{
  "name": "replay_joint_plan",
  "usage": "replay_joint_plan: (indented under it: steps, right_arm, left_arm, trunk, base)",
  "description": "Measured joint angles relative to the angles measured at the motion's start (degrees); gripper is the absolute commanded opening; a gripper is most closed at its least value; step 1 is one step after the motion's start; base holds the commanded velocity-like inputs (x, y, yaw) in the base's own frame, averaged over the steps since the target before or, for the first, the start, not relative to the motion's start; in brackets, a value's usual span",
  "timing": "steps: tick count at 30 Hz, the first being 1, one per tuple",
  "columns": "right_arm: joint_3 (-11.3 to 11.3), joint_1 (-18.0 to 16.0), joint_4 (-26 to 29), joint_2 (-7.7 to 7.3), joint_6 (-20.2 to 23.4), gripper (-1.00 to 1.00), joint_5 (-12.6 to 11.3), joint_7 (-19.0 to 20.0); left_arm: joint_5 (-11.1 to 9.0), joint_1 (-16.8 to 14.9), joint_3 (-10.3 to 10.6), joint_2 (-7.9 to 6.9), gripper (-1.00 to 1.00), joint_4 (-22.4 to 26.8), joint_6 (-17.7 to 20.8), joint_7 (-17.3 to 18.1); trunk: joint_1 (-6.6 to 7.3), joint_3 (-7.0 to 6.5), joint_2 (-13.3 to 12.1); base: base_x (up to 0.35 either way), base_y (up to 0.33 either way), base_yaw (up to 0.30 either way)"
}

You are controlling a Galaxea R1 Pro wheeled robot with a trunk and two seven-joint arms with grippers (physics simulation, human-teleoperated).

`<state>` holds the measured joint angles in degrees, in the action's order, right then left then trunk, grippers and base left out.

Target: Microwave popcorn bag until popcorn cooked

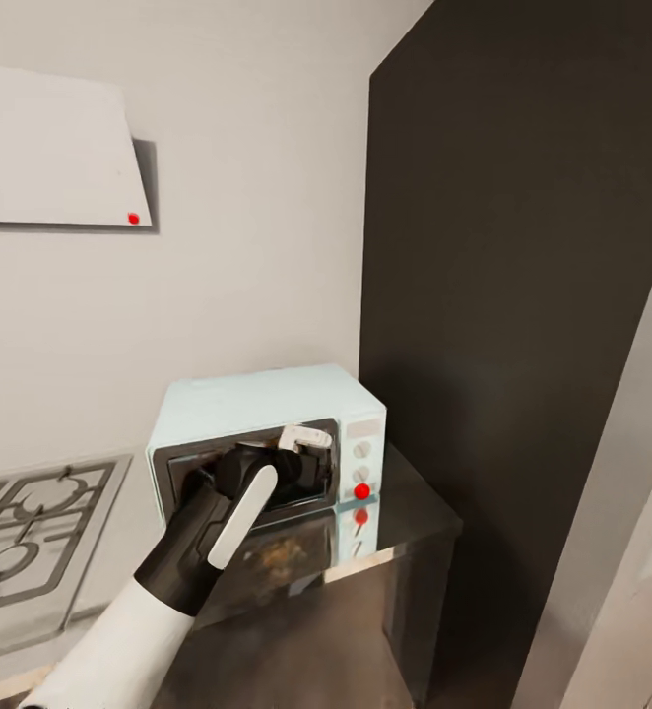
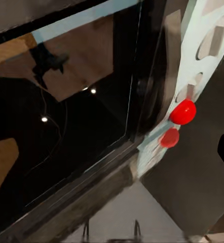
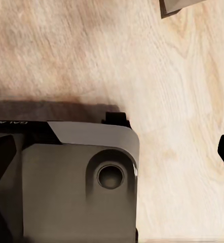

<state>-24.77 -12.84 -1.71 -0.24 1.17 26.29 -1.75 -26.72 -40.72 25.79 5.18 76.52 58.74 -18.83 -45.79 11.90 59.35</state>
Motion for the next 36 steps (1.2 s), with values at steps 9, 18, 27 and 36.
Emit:
replay_joint_plan:
  steps: [9,18,27,36]
  right_arm:
    - [0.06,0.00,-0.01,-0.01,0.00,1.00,0.00,0.00]
    - [0.09,0.00,-0.01,-0.01,0.15,1.00,0.00,0.00]
    - [0.08,0.00,0.00,0.00,-0.19,1.00,0.00,0.00]
    - [0.08,0.00,0.00,0.00,-0.32,1.00,0.00,0.00]
  left_arm:
    - [-0.66,0.00,0.08,0.54,1.00,0.00,0.01,-0.02]
    - [-0.85,0.54,0.08,2.38,1.00,-0.78,-0.03,-0.02]
    - [-4.75,0.64,-0.06,4.82,1.00,-48.01,-29.10,5.22]
    - [-5.22,4.69,-0.61,1.56,1.00,-76.38,-47.98,22.92]
  trunk:
    - [0.00,0.00,0.00]
    - [0.00,0.00,-0.01]
    - [-0.01,0.01,-0.01]
    - [0.03,0.02,0.01]
  base:
    - [-0.337,0.000,0.000]
    - [-0.344,0.000,0.000]
    - [-0.346,0.000,0.000]
    - [-0.182,0.000,0.000]
